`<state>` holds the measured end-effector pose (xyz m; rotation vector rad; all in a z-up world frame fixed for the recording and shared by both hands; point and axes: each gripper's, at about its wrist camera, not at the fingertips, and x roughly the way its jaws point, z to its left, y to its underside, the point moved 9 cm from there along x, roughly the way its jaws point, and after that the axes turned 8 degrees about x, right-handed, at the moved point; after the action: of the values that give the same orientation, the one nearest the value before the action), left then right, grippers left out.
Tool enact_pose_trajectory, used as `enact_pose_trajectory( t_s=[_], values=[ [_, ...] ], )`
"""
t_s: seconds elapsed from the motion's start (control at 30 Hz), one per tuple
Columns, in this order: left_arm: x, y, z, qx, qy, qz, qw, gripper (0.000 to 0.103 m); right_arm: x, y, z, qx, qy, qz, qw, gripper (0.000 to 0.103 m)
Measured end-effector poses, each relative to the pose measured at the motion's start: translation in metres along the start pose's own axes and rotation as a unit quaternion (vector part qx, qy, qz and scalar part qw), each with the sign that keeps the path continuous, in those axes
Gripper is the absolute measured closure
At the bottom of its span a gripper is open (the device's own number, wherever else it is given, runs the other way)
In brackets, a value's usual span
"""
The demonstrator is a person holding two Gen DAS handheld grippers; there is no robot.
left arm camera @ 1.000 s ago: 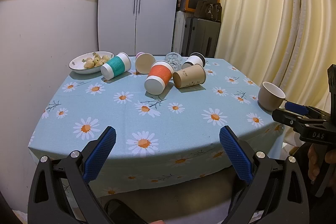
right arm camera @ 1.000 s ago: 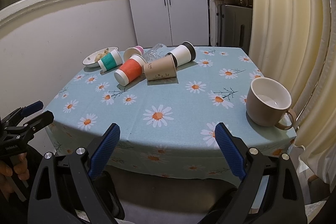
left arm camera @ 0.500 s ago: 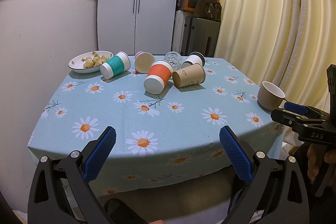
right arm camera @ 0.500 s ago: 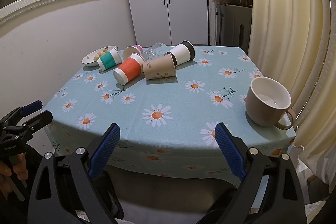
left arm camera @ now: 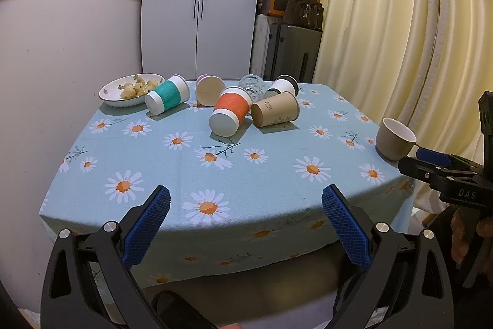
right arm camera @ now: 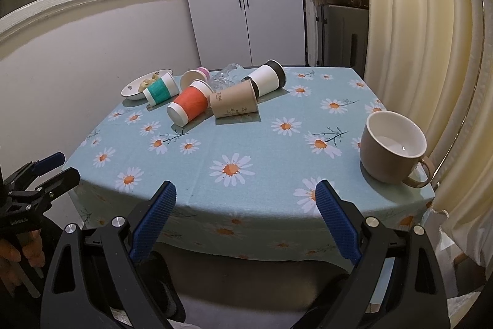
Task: Flip cup upright
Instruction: 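Move the right gripper toward the orange-sleeved cup lying on its side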
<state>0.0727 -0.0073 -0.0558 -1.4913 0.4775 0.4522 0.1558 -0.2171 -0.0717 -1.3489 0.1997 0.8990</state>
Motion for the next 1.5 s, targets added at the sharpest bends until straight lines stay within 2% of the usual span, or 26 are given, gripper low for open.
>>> enact_pose_trajectory(
  t_s=[0.2,0.27,0.4,0.63,0.77,0.93,1.1,1.2,1.3,1.5],
  values=[
    [0.006,0.002,0.002,-0.013,0.011,0.017,0.9997,0.007,0.006,0.0,-0.001,0.016,-0.006,0.017,1.0,0.012],
    [0.015,0.003,0.002,-0.018,0.02,0.038,0.9989,0.007,0.008,-0.003,-0.001,0.031,-0.022,0.023,0.999,0.012],
    [0.027,-0.001,0.006,-0.029,0.034,0.055,0.9974,0.007,0.016,-0.014,-0.001,0.054,-0.043,0.035,0.997,0.012],
    [0.06,-0.031,0.024,-0.021,0.049,0.088,0.9947,0.007,0.06,-0.036,0.002,0.1,-0.076,0.093,0.988,0.012],
    [0.091,-0.054,0.033,0.009,0.046,0.102,0.9937,0.007,0.082,-0.053,0.012,0.113,-0.111,0.118,0.98,0.012],
    [0.135,-0.072,0.042,0.038,0.053,0.141,0.9879,0.008,0.11,-0.084,0.015,0.117,-0.114,0.123,0.979,0.012],
    [0.177,-0.087,0.044,0.062,0.066,0.177,0.9801,0.008,0.138,-0.108,0.015,0.147,-0.123,0.137,0.972,0.012],
    [0.198,-0.095,0.044,0.085,0.062,0.19,0.9761,0.008,0.151,-0.114,0.014,0.164,-0.13,0.149,0.966,0.012],
    [0.216,-0.099,0.045,0.102,0.06,0.206,0.9714,0.014,0.16,-0.116,0.01,0.175,-0.134,0.157,0.963,0.013],
    [0.246,-0.103,0.047,0.106,0.073,0.24,0.9622,0.014,0.174,-0.12,0.004,0.186,-0.141,0.166,0.958,0.014]
  ],
)
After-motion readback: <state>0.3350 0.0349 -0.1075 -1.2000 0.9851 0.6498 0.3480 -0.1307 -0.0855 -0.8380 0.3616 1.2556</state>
